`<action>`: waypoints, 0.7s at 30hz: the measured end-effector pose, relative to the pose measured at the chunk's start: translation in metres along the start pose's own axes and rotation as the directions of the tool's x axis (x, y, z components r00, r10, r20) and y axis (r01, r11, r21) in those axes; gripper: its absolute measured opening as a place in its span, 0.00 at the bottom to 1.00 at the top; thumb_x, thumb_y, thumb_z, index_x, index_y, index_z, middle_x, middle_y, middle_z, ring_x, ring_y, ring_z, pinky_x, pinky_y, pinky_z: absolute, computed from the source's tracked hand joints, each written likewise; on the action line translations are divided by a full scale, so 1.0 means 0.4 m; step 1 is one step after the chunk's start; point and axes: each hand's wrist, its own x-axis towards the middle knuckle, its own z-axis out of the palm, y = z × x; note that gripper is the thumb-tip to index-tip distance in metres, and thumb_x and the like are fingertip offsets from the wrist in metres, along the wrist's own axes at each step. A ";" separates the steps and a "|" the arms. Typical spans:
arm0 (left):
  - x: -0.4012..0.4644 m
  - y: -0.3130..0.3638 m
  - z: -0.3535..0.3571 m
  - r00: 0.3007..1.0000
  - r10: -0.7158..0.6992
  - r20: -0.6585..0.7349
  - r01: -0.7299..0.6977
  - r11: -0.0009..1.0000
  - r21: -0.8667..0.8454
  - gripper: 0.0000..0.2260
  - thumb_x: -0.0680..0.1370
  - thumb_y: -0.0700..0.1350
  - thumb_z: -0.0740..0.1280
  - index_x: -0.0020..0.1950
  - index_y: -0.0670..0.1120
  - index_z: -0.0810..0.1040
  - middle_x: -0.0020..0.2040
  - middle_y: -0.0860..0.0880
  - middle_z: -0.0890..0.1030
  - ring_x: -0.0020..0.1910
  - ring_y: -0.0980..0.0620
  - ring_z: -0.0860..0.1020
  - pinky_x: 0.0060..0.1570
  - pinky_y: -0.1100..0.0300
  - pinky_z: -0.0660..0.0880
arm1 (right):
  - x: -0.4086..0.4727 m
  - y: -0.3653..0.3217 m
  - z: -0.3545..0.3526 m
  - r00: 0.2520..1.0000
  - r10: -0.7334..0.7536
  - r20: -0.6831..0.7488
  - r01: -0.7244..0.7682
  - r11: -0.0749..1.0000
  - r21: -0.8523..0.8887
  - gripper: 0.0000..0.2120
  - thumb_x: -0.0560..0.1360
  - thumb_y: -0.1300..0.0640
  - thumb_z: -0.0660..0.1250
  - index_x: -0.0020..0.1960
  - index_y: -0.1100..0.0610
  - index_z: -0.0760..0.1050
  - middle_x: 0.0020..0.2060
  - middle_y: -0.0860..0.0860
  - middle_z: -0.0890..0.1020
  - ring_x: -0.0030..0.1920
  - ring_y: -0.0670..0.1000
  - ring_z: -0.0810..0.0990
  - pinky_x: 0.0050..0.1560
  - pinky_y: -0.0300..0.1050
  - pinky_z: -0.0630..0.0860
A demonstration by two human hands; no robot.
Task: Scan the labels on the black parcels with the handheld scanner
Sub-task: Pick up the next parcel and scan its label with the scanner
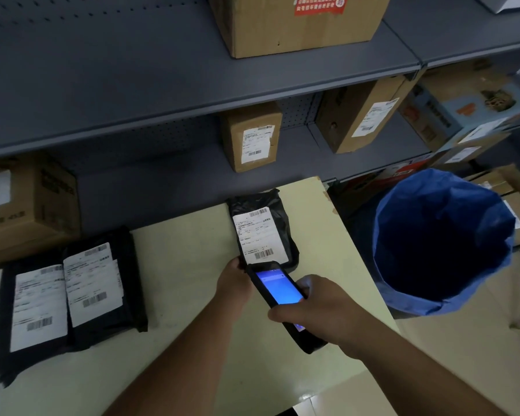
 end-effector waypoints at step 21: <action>-0.192 -0.182 -0.459 0.953 0.090 -0.289 -0.105 0.994 -0.036 0.16 0.81 0.43 0.69 0.70 0.49 0.77 0.63 0.51 0.82 0.56 0.54 0.81 0.48 0.63 0.76 | -0.059 -0.172 0.327 0.984 -0.088 0.154 0.122 0.966 -0.229 0.24 0.63 0.47 0.81 0.53 0.55 0.77 0.37 0.50 0.83 0.34 0.48 0.81 0.34 0.42 0.76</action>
